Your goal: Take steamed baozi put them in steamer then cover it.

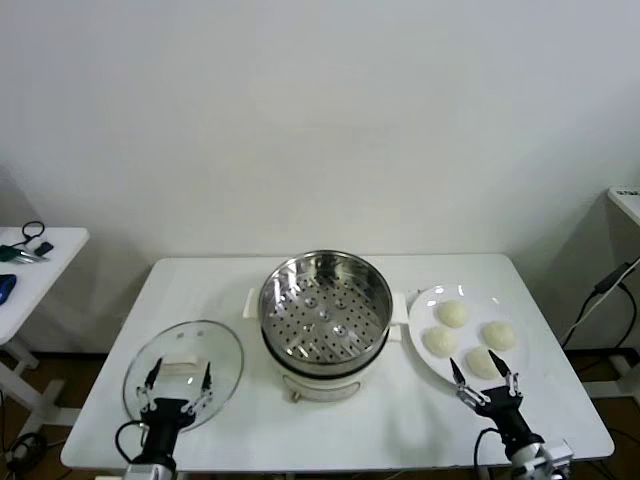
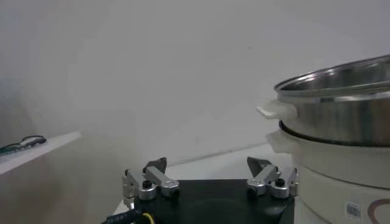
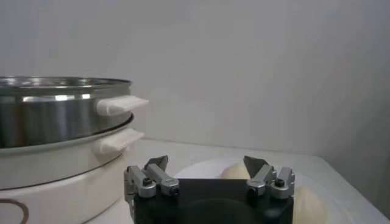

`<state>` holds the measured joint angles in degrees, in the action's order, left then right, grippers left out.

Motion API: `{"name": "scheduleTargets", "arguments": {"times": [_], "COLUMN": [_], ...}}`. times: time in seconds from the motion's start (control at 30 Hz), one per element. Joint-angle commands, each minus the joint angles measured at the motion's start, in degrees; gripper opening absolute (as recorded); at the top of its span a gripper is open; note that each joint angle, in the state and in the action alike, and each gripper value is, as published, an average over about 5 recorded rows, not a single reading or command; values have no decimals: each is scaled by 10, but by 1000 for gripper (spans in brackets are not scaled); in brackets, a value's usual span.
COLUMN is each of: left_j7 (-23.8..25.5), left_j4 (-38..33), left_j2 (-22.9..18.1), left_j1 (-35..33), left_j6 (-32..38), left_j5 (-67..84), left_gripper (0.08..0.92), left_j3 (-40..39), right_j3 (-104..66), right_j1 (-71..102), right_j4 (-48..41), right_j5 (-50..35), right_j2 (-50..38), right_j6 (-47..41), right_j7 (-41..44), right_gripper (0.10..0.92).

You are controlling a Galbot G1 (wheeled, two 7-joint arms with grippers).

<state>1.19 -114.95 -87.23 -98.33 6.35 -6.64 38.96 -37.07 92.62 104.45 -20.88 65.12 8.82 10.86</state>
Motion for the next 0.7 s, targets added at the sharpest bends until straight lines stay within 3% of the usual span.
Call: {"name": "scheduleTargets", "arguments": {"times": [0.03,0.37,0.7], "left_j7": [-4,-15,-19], "left_j4": [-1,-3,-1], "left_j2": [0,6,10], "left_j1": [-1,-14,-21], "left_j6": [-2,1,2], "left_j5": [0,-1,27], "left_gripper": [823,823,823], "left_j3": [0,-6,-9], "right_j3": [-15,2,100], "right_j1": [-14,-134,-306], "right_j4": [4,-38,-129], "right_j5": [47,127,196], "right_j2": [-37,-266,-428], "right_j6": [-34,-196,-194], "right_j7": [54,254,435], "right_gripper": [823,823,823]}}
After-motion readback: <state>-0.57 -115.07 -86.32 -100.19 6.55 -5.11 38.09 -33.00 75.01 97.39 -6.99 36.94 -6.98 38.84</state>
